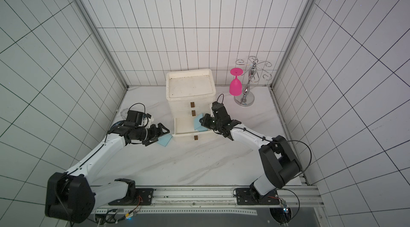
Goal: Please put the sticky notes in the drawer by color
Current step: Place the sticky notes in the drawer.
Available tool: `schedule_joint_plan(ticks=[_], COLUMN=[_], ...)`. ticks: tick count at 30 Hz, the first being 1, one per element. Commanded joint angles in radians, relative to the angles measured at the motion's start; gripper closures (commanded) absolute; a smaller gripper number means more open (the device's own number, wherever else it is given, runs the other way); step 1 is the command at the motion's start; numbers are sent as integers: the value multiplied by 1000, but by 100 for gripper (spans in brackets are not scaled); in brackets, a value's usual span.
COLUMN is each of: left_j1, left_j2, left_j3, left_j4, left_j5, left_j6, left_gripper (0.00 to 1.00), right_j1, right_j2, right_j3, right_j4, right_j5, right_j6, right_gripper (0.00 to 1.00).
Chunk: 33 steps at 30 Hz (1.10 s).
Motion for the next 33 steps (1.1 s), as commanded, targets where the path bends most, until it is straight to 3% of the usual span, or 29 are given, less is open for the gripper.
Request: schedule_joint_plan(ticks=[1,9,14,16,19,22,26,33], left_j1=[9,24,29,28,30,30,7,-145], left_j2=[7,23,37,52,76,96,106,143], left_j3=[4,6,17,28,46,61,71,82], left_j4=[31,20,-14,-35,-65,-91,-107,-110], left_j5=[-4,-31,-135,-189,-249,-318,-380,-489], left_j6=[17,35,29,20,17,11,20,66], left_gripper=[5,4,4,4,3,3,2,2], right_j1=[27,43,42,42,40,39,30,15], right_j2=[45,120,139,141,127,87,1,-192], right_j3=[61,74,77,78,77,77,61,6], right_j4=[62,83,58,46,23,-34,-114,-234], right_j5=[16,29,52,57,77,118,173,227], right_j6=[-2,-12,-39,-51,-74,-115,-173,-241], right_gripper=[100,100,97,90,68,56,49,44])
